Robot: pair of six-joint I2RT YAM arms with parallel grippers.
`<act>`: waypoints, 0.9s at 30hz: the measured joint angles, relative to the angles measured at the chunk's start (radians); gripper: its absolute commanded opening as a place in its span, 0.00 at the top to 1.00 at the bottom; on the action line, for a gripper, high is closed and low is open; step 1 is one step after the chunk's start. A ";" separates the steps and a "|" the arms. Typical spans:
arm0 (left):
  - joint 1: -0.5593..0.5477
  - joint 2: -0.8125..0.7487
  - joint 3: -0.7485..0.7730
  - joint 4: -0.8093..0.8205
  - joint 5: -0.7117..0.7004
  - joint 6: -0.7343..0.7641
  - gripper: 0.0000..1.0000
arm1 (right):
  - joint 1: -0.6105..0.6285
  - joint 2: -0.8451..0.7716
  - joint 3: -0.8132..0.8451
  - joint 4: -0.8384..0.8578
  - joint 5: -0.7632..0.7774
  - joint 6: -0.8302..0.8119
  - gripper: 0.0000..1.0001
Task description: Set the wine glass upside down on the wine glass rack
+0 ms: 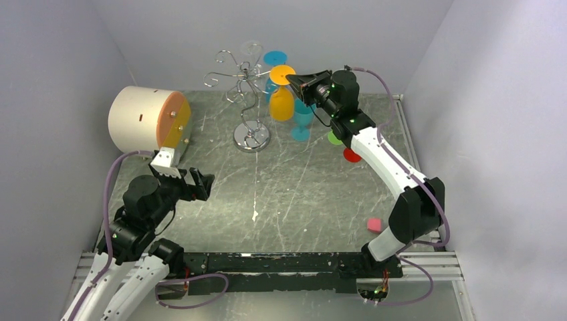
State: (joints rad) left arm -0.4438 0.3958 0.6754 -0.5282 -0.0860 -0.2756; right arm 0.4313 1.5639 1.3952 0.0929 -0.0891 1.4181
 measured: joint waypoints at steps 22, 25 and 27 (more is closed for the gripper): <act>0.000 0.003 0.000 0.000 -0.001 -0.001 0.01 | 0.014 0.039 0.030 0.008 -0.035 0.000 1.00; 0.000 0.003 0.000 0.000 -0.001 -0.001 0.01 | 0.017 0.039 0.030 0.008 -0.037 0.000 1.00; 0.000 0.003 0.000 0.000 -0.001 -0.001 0.01 | 0.018 0.039 0.030 0.008 -0.039 -0.001 1.00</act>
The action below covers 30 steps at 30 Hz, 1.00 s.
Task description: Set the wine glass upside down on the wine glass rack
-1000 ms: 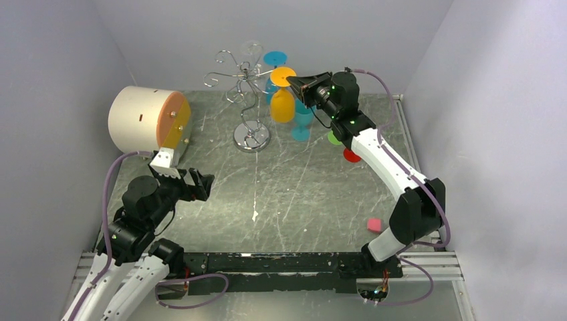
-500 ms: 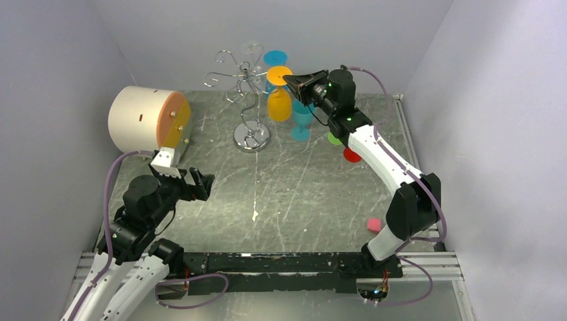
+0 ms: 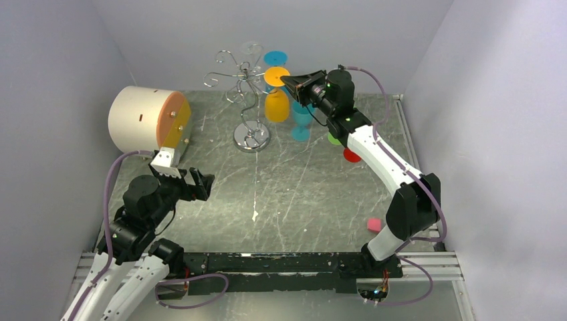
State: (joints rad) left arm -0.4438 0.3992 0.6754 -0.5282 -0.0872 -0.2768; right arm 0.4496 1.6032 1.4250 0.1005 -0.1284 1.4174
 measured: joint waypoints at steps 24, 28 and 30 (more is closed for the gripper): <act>0.000 0.026 -0.004 0.000 -0.034 -0.016 0.01 | 0.004 0.032 0.007 0.023 -0.032 -0.023 1.00; 0.000 0.030 -0.004 -0.001 -0.040 -0.019 0.01 | 0.004 0.032 0.007 0.026 -0.041 -0.032 1.00; 0.000 0.031 -0.004 -0.001 -0.041 -0.019 0.01 | 0.005 0.032 0.007 0.026 -0.042 -0.039 1.00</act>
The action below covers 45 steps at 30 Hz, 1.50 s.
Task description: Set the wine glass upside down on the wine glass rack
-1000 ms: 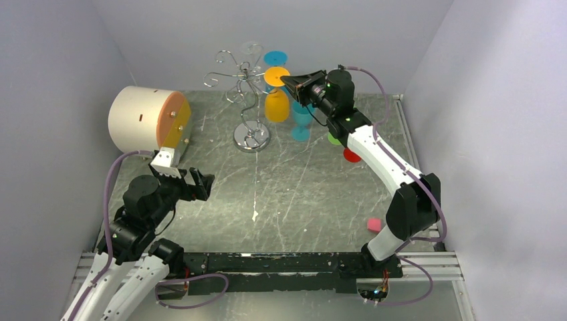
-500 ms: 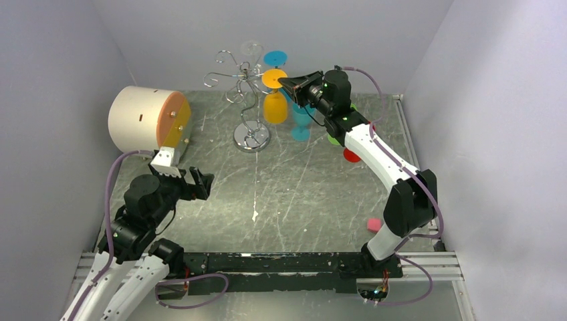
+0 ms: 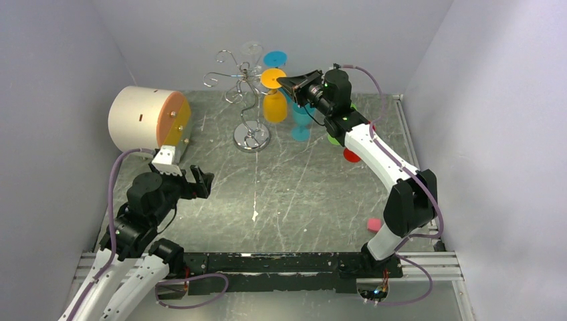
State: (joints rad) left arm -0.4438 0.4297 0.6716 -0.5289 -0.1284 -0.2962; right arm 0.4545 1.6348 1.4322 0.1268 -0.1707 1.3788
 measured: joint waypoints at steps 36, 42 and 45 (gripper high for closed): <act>0.000 0.001 0.000 -0.001 -0.024 -0.016 0.01 | 0.013 0.049 0.081 -0.022 -0.088 -0.091 1.00; 0.000 0.001 0.000 -0.001 -0.026 -0.019 0.01 | 0.013 0.054 0.101 -0.036 -0.109 -0.106 1.00; 0.000 0.001 0.000 -0.001 -0.026 -0.019 0.01 | 0.014 0.062 0.109 -0.035 -0.119 -0.111 1.00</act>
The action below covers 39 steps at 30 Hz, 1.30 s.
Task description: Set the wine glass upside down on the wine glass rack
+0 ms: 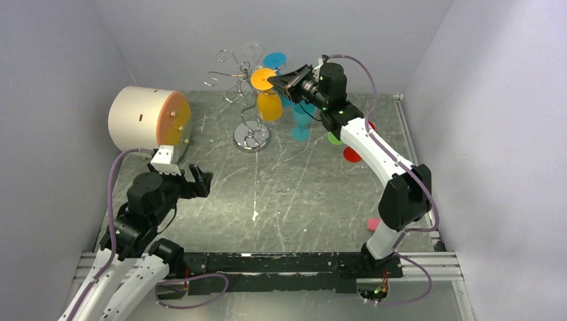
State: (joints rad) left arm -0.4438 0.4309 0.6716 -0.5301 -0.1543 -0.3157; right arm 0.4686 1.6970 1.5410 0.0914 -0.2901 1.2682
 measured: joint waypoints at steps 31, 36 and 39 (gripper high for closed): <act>0.000 0.023 0.000 -0.006 -0.004 -0.010 0.01 | 0.003 -0.042 -0.044 -0.042 -0.019 -0.036 1.00; 0.000 0.021 0.000 -0.006 -0.008 -0.013 0.01 | 0.002 -0.056 -0.064 -0.033 -0.015 -0.034 1.00; 0.000 0.021 0.000 -0.006 -0.008 -0.013 0.01 | 0.000 -0.070 -0.084 -0.027 -0.010 -0.031 1.00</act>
State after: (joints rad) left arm -0.4438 0.4522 0.6716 -0.5362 -0.1619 -0.3290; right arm 0.4686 1.6272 1.4574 0.0643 -0.3004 1.2369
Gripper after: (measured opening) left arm 0.994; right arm 0.036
